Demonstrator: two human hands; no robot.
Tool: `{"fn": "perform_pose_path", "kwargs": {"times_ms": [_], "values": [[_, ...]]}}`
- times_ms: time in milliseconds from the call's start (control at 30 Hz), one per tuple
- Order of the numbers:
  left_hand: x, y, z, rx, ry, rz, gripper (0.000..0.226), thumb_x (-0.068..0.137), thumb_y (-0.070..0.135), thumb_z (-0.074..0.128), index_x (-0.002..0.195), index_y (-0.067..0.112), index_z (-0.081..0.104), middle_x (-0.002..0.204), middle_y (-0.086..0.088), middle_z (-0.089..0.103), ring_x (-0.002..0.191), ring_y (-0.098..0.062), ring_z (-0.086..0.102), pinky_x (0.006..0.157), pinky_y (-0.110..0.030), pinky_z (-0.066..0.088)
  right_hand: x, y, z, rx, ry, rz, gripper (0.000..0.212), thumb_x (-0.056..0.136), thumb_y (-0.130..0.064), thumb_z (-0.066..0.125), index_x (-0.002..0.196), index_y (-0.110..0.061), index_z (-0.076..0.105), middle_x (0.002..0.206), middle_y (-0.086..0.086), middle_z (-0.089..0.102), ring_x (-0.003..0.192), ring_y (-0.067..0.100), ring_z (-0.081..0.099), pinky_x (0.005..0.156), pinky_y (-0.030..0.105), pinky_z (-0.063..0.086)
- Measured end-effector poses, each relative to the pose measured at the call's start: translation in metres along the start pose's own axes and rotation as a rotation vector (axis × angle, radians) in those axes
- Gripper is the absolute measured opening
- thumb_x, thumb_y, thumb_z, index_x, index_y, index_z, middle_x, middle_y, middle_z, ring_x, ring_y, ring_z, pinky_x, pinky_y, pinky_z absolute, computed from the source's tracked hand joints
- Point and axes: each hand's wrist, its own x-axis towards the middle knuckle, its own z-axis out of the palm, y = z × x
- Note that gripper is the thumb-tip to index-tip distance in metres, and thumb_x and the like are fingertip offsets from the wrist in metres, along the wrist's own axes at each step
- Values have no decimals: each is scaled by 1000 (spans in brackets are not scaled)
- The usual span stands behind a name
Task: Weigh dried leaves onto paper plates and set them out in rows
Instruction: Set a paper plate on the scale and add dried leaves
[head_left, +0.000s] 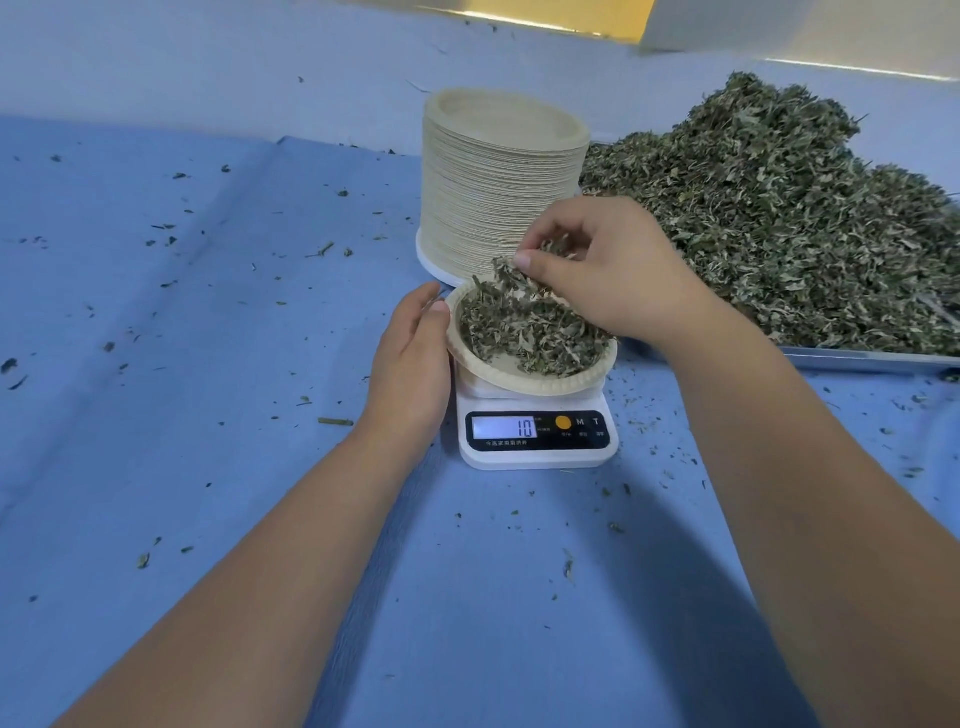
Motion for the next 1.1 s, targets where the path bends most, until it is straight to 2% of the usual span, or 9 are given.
{"fn": "perform_pose_path", "kwargs": {"times_ms": [100, 167, 300, 500, 667, 733, 800, 900, 1100], "values": [[-1, -1, 0, 0, -6, 0, 48, 87, 51, 46, 133, 43, 59, 136, 15, 64, 129, -9, 59, 115, -42, 44, -3, 8, -9, 116, 99, 58, 2, 90, -32, 76, 89, -30, 74, 80, -5, 71, 69, 12, 61, 64, 35, 55], [0, -1, -1, -9, -9, -4, 40, 87, 51, 46, 125, 48, 60, 133, 15, 66, 126, -8, 61, 113, -42, 46, -4, 25, -23, 129, 249, 119, 3, 90, -31, 75, 88, -32, 73, 80, -9, 72, 72, 9, 65, 66, 30, 57], [1, -2, 0, -4, -1, 6, 46, 88, 51, 46, 131, 45, 60, 136, 15, 64, 128, -8, 59, 114, -42, 44, -8, 75, -46, -101, 460, 283, 10, 93, -38, 69, 92, -29, 72, 86, -5, 69, 74, 13, 62, 70, 36, 57], [1, -3, 0, 14, 10, 2, 50, 87, 50, 46, 134, 41, 61, 135, 13, 65, 127, -10, 60, 114, -43, 45, -15, 115, -43, -346, 151, 486, 36, 97, -46, 62, 125, -24, 68, 112, 2, 70, 103, 26, 63, 88, 31, 48], [1, -3, 1, 23, 16, 7, 53, 87, 50, 46, 137, 39, 59, 136, 14, 64, 129, -10, 59, 115, -42, 44, -21, 79, -26, -332, 260, 214, 27, 97, -47, 60, 113, -29, 72, 105, -13, 71, 79, 8, 62, 81, 31, 52], [1, -2, 1, 21, 11, 11, 54, 87, 49, 46, 138, 37, 59, 137, 13, 63, 129, -11, 59, 115, -42, 44, -19, 56, -14, -296, 67, 113, 32, 95, -55, 58, 114, -32, 71, 105, -17, 70, 76, -5, 58, 77, 27, 50], [1, -2, 1, 14, 6, 12, 55, 88, 48, 46, 140, 35, 58, 138, 11, 63, 130, -12, 59, 115, -43, 44, -17, 37, -4, -274, -141, 104, 47, 90, -70, 53, 119, -36, 69, 111, -17, 68, 88, 0, 62, 77, 29, 52], [0, -2, 0, 6, -1, 13, 54, 88, 47, 47, 140, 34, 58, 138, 10, 64, 130, -13, 59, 115, -43, 44, -12, 23, 0, -367, -277, 92, 59, 83, -80, 53, 123, -39, 66, 115, -12, 67, 102, 11, 62, 85, 35, 54], [1, -1, 1, 11, 8, 12, 52, 87, 47, 46, 136, 36, 61, 137, 9, 65, 130, -14, 59, 115, -44, 43, -4, 16, 6, -358, -292, 7, 8, 90, -36, 75, 89, -28, 75, 84, -15, 68, 81, 2, 61, 74, 24, 49]]}}
